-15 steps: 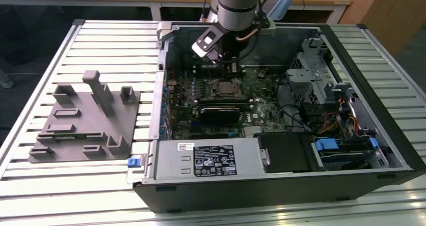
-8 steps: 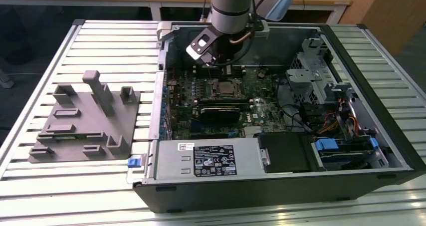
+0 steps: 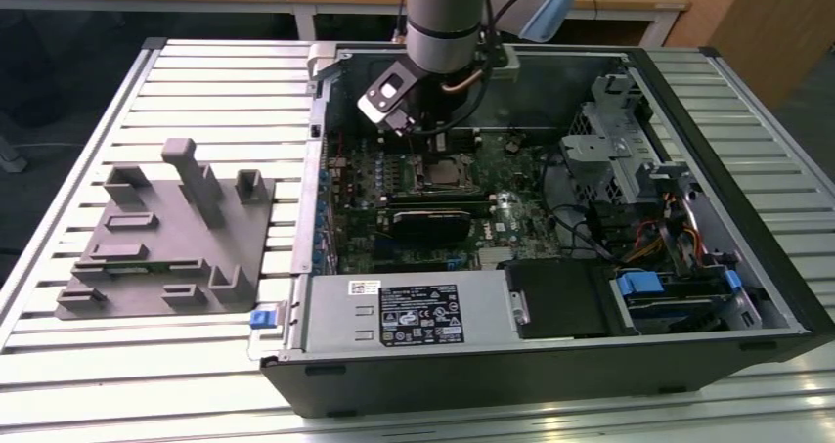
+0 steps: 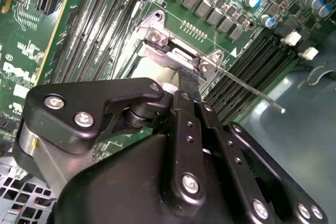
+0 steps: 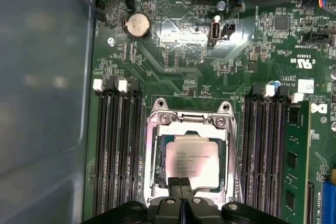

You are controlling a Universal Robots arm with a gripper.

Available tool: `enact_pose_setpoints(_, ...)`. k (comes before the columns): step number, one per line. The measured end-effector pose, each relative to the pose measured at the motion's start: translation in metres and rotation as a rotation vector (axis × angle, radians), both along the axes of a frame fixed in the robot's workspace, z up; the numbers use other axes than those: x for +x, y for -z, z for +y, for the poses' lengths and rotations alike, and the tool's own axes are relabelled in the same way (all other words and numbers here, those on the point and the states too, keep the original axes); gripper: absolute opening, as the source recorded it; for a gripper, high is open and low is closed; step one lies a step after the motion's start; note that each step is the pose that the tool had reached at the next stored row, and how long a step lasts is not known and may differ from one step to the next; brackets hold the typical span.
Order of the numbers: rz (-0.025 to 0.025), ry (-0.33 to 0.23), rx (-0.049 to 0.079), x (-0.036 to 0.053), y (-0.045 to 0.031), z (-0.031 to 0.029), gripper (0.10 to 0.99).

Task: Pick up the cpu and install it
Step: 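Close the cpu cover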

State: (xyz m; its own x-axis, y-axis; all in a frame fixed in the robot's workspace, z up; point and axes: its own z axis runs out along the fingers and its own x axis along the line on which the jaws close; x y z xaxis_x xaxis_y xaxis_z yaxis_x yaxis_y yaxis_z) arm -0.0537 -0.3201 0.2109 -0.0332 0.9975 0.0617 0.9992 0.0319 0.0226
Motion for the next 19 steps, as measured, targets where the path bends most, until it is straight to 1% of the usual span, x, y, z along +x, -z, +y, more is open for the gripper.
enact_pose_setpoints(8, -0.0001, 0.000, 0.000, -0.0024, 0.0064, 0.0000, 0.106)
enact_pose_setpoints(15, 0.0005, 0.000, -0.001, -0.0027, 0.0095, -0.0001, 0.106)
enact_pose_setpoints(19, 0.0003, 0.000, 0.000, 0.0028, 0.0101, 0.0000, 0.106)
